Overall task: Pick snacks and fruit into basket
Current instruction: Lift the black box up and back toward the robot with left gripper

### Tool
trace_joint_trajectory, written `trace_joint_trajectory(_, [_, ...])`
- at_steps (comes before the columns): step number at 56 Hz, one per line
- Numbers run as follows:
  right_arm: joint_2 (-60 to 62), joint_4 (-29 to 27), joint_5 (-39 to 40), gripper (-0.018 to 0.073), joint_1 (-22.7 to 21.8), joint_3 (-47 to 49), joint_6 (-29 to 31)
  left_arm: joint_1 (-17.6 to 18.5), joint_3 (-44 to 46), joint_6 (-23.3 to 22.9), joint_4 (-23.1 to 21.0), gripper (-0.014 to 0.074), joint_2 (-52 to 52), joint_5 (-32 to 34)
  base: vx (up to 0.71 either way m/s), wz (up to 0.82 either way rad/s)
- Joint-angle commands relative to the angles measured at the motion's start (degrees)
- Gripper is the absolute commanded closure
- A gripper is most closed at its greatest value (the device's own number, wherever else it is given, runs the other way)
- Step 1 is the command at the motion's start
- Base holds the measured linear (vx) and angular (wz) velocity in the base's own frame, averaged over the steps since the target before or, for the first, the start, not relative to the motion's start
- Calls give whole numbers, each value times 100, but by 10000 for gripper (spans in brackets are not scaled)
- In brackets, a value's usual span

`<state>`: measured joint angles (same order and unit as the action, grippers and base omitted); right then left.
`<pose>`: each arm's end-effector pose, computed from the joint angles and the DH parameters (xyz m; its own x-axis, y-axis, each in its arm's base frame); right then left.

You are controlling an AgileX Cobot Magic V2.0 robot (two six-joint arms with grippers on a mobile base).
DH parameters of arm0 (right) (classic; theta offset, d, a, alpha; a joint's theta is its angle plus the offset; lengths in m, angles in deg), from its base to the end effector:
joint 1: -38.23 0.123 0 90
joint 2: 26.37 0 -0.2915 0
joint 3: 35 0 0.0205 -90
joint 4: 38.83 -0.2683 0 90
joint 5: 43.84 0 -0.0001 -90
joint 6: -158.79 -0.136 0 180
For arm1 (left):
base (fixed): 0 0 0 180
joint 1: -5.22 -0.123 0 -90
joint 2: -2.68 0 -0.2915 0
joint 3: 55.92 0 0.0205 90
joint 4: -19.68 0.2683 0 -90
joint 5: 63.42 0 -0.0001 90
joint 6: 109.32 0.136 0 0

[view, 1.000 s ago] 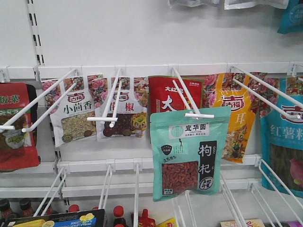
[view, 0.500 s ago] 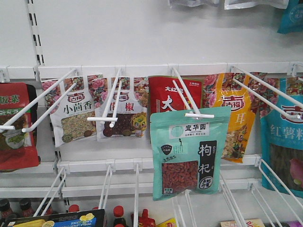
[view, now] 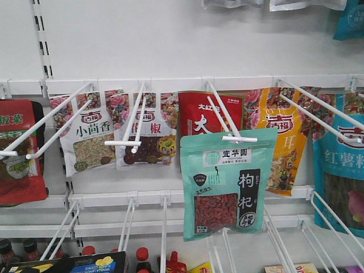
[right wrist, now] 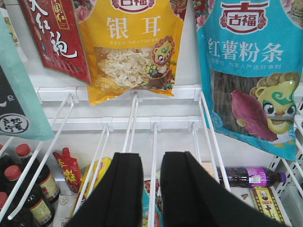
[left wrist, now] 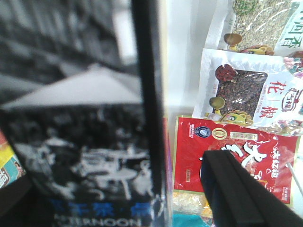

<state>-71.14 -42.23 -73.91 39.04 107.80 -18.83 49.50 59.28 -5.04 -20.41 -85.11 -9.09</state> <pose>0.1818 0.0066 0.3351 -0.3749 0.0045 -0.9271 -0.0380 0.9991 0.0202 0.2229 -0.1181 0.1540 -0.1895 -0.9801 0.0588 -0.2386 -0.0121 -0.9710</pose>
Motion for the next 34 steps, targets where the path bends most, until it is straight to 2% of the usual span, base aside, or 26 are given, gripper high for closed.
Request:
trace_joint_trajectory(1, [-19, 31, 446, 350, -28, 180, 66, 28, 143, 47, 68, 32, 69, 482, 0, 0])
trace_joint_trajectory(10, [-19, 31, 446, 350, -28, 180, 66, 28, 143, 47, 68, 144, 45, 455, 0, 0])
trace_joint_trajectory(27, [-19, 31, 446, 350, -28, 180, 66, 28, 143, 47, 100, 593, 53, 474, 0, 0])
trace_joint_trajectory(34, [-19, 31, 446, 350, -28, 180, 66, 28, 143, 47, 227, 608, 59, 641, 0, 0])
